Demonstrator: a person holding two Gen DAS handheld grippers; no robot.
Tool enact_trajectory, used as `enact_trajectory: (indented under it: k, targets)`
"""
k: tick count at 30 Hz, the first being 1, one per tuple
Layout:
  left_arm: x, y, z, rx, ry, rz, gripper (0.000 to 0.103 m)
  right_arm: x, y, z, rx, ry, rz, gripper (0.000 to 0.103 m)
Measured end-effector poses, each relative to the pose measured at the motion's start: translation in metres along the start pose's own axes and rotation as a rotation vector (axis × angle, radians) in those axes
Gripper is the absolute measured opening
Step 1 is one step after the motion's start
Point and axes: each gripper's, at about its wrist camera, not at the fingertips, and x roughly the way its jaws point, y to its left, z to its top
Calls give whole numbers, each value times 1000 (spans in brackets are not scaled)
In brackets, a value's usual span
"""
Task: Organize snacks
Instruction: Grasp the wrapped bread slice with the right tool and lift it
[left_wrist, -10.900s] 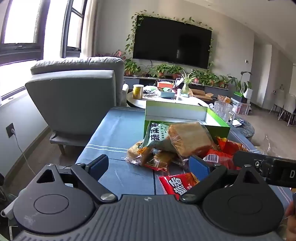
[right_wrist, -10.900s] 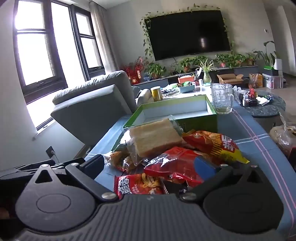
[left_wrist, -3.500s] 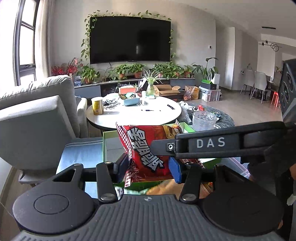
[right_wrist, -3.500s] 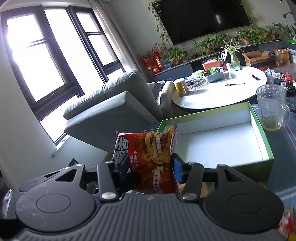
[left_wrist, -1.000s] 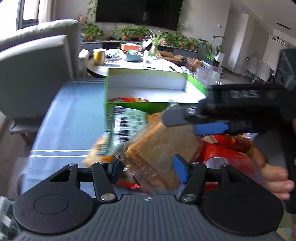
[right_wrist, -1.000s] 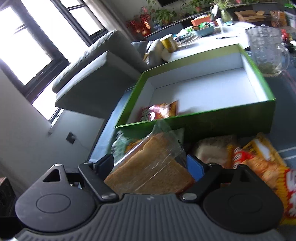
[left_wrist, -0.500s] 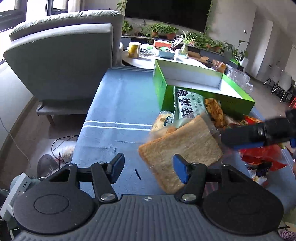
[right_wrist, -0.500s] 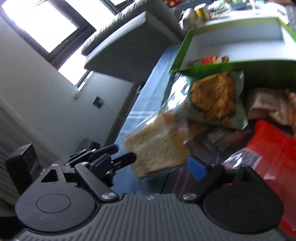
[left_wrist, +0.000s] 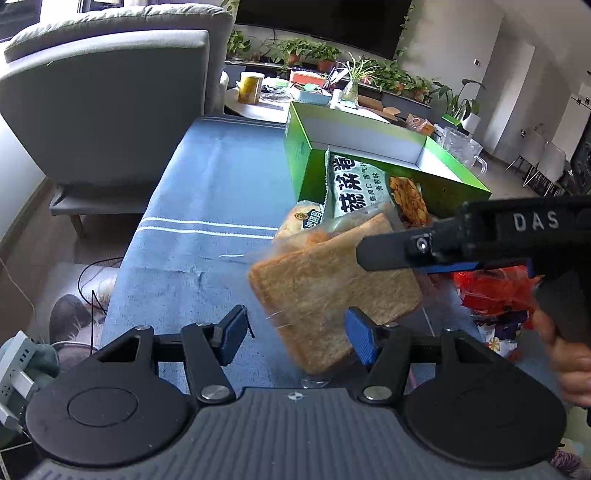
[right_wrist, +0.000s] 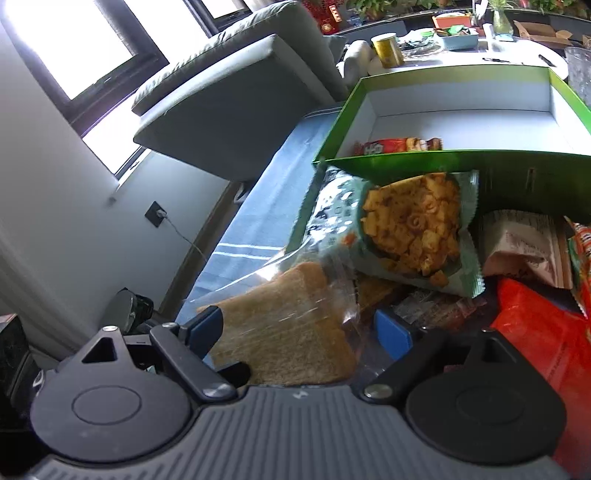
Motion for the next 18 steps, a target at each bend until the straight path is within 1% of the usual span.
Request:
enact_trajectory:
  k: [2,4,7,11,13,15,18]
  targets:
    - [-2,1,1,-6,-3,-5,55,-3,4,-2,-11,4,-1,80]
    - [-5,2,0,-11,-4,-13,55,-6,6,-5,-6,12,21,80]
    - [-10,2,-1,7,-11,-5,55,-11,11,-11,28,33,55,80]
    - [-14,1,-4,33,-6,-4,57,-17,22,-26,29,41,72,80]
    - [-13,1,-6,30,-2,-6,57,-19,23,-30,36,35,68,80]
    - [-13,2,-6,28,-5,7,55,-18,19,-30,52,36,57,80]
    - [-15,6,-6,21,-14,17,55,-20,14,-30,73,12,6,80]
